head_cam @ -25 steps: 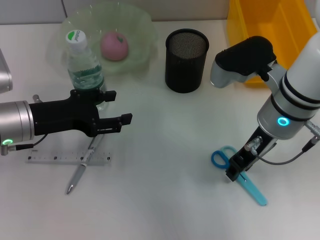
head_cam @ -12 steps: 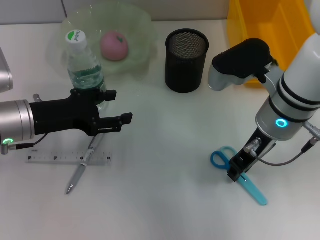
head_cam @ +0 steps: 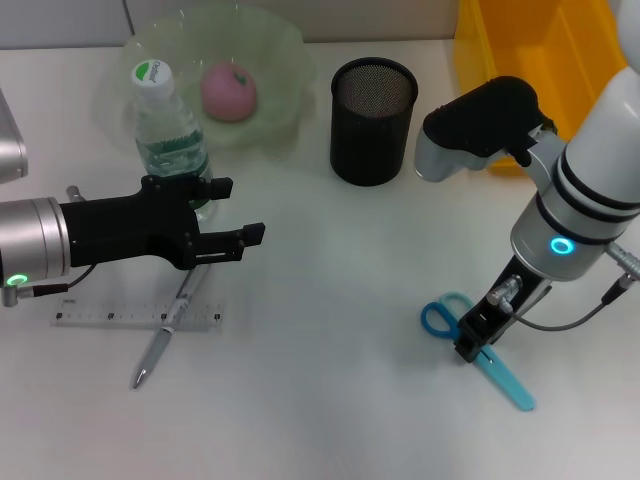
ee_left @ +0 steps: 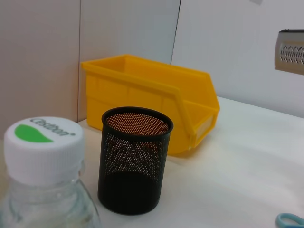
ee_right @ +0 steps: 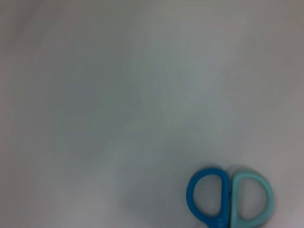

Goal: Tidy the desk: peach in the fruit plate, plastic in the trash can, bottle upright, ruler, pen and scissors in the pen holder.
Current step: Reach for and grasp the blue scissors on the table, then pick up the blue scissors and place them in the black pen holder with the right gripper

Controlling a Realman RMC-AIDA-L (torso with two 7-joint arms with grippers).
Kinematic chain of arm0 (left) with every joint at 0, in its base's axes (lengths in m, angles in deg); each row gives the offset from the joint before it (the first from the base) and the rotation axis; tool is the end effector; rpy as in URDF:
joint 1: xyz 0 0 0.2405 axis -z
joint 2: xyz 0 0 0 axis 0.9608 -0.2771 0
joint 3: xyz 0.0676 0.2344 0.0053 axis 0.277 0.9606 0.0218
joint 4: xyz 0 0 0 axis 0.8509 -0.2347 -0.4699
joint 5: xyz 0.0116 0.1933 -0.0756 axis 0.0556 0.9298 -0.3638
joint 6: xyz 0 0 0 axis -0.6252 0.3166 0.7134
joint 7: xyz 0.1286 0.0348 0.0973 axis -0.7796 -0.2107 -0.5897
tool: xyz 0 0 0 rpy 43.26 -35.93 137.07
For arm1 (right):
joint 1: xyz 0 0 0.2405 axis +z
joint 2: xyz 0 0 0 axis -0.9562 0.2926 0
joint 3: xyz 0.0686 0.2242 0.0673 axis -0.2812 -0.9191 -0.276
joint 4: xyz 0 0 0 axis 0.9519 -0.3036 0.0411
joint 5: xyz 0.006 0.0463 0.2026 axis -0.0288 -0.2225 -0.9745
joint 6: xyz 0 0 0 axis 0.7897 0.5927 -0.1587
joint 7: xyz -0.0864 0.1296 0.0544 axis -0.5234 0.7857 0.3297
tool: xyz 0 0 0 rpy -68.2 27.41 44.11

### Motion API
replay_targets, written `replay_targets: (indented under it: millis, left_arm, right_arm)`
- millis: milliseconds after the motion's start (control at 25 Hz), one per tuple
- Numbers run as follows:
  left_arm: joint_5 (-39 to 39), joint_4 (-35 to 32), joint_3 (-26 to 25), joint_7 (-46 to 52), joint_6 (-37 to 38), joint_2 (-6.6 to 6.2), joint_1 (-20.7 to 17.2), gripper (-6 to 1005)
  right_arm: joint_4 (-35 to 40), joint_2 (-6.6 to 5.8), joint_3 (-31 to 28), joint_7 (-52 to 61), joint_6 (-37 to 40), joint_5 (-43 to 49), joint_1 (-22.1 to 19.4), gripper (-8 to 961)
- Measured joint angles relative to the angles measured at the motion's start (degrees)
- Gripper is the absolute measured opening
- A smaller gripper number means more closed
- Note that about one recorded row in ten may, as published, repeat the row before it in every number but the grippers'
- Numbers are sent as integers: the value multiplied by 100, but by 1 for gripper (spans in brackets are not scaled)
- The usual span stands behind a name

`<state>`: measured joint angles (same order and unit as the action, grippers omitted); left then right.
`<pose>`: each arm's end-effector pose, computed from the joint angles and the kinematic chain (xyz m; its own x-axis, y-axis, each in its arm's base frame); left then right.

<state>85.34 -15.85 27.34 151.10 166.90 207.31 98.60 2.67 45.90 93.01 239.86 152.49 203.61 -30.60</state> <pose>-0.2557 0.3318 -0.0242 0.8568 0.2831 0.4310 0.4182 -0.8705 -0.2595 0.1819 0.3190 -0.0739 0.4673 -0.7883 0.4004 -0.6504 -0.6132 -0.4483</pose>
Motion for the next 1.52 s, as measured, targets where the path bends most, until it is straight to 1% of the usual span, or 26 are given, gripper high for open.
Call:
replay_targets:
  millis: [200, 560, 720, 840, 1040, 1120, 1160, 1200, 1320, 1360, 1400, 1520]
  left_arm:
    - [0, 3, 0, 0, -8, 0, 4, 774]
    - [-9, 3, 0, -17, -9, 0, 10, 774]
    - [-64, 14, 0, -80, -9, 0, 6, 774]
    - [-140, 45, 0, -136, -9, -1, -10, 774]
    - [-282, 55, -5, -148, -9, -12, -39, 774]
    - [-338, 56, -17, -149, -9, -16, -50, 774]
    - [-360, 56, -33, -149, -9, -17, -55, 774]
    - [-379, 56, -61, -150, -8, -18, -59, 774]
    - [-388, 56, -146, -150, -7, -18, -61, 774]
    - [-391, 56, -178, -150, -3, -18, -61, 774]
    - [-391, 56, -178, -150, -3, -18, -61, 774]
    - [-395, 56, -192, -150, -2, -18, -64, 774]
  right_arm:
    - [-72, 0, 61, 0, -10, 0, 77, 368]
    - [-70, 0, 191, 0, -17, -27, 120, 223]
    - [-21, 0, 192, 0, -25, -29, 115, 217]
    - [181, -3, 177, -1, -47, -15, 34, 216]
    - [783, -39, 123, -20, -115, 2, -247, 217]
    - [875, -46, 108, -32, -153, 3, -310, 217]
    - [1102, -53, 9, -64, -267, 7, -473, 217]
    - [1102, -53, 9, -64, -267, 7, -473, 217]
    - [1419, -54, -228, -145, -446, 12, -716, 217]
    - [1628, -46, -401, -242, -613, -11, -909, 218]
    - [1628, -46, -401, -242, -613, -11, -909, 218]
    - [1879, -26, -587, -478, -943, -165, -1203, 218]
